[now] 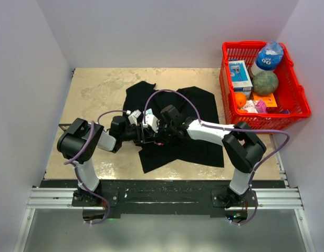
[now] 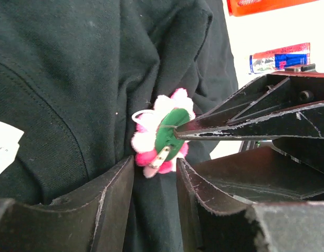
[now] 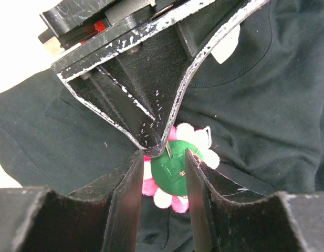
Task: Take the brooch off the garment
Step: Close the brooch over the clothes.
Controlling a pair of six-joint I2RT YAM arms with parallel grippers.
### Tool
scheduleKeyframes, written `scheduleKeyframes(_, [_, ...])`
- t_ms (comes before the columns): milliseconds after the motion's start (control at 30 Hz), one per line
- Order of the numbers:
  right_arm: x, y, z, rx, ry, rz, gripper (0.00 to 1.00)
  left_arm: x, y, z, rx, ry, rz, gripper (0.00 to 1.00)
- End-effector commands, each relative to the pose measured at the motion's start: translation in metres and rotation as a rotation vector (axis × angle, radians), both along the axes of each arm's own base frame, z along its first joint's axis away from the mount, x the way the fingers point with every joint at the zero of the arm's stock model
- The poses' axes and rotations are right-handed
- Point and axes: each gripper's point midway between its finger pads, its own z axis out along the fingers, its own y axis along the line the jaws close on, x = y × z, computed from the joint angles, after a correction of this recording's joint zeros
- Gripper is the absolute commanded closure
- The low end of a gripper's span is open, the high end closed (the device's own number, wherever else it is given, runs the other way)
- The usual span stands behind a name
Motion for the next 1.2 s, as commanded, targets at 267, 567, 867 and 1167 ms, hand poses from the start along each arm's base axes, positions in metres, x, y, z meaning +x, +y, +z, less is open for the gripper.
scheduleKeyframes(267, [0.02, 0.008, -0.003, -0.02, -0.145, 0.07, 0.65, 0.001, 0.041, -0.029, 0.148, 0.096, 0.082, 0.48])
scheduleKeyframes(567, [0.03, 0.009, 0.003, -0.037, -0.19, 0.07, 0.68, -0.01, 0.059, -0.02, 0.071, 0.154, 0.038, 0.43])
scheduleKeyframes(867, [0.032, 0.002, 0.02, -0.027, -0.175, -0.028, 0.68, -0.004, 0.046, -0.015, -0.033, 0.156, 0.024, 0.52])
scheduleKeyframes(1167, [0.028, -0.001, 0.018, -0.034, -0.117, -0.07, 0.64, -0.005, 0.029, -0.03, -0.002, 0.156, 0.003, 0.55])
